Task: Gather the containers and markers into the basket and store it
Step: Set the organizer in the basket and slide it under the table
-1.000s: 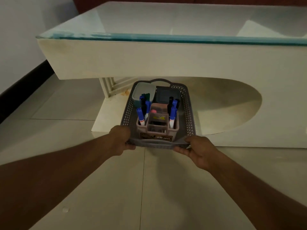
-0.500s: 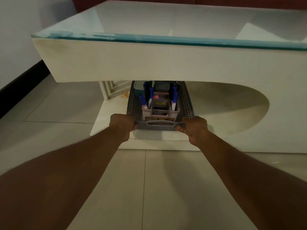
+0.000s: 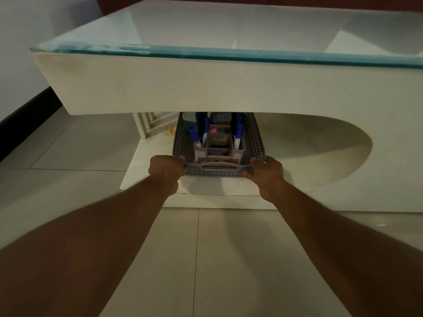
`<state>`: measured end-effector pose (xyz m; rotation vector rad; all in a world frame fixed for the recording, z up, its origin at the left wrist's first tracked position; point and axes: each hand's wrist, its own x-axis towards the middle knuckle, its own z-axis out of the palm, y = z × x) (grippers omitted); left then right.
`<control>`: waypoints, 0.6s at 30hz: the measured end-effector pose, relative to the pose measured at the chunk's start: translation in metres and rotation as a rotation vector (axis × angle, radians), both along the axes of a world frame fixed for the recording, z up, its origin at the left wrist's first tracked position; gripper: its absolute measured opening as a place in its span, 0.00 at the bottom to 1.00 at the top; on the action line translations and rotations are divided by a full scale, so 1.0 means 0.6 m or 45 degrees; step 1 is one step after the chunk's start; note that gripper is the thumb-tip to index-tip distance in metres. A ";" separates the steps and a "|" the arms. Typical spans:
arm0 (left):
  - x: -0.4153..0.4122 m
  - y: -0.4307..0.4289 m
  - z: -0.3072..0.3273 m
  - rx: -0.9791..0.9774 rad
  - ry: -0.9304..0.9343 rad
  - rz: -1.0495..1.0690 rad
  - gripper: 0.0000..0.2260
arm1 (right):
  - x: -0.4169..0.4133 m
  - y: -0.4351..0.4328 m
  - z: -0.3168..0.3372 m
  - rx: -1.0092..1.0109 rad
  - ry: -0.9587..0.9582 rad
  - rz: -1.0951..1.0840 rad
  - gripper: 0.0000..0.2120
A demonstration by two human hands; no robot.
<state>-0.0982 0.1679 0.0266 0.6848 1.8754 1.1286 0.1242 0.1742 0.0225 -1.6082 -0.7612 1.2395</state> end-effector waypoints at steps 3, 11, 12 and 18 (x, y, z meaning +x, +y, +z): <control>0.000 0.005 -0.004 -0.023 0.027 0.022 0.14 | -0.002 -0.001 -0.006 0.035 0.099 -0.021 0.18; 0.000 0.008 -0.005 -0.030 -0.016 0.013 0.12 | 0.002 0.004 -0.004 0.035 0.142 -0.001 0.19; 0.000 0.008 -0.005 -0.018 -0.035 0.017 0.12 | 0.003 0.004 -0.004 0.034 0.188 -0.009 0.19; 0.003 0.008 -0.006 -0.025 0.032 -0.020 0.13 | 0.003 0.000 -0.004 0.034 0.240 -0.009 0.21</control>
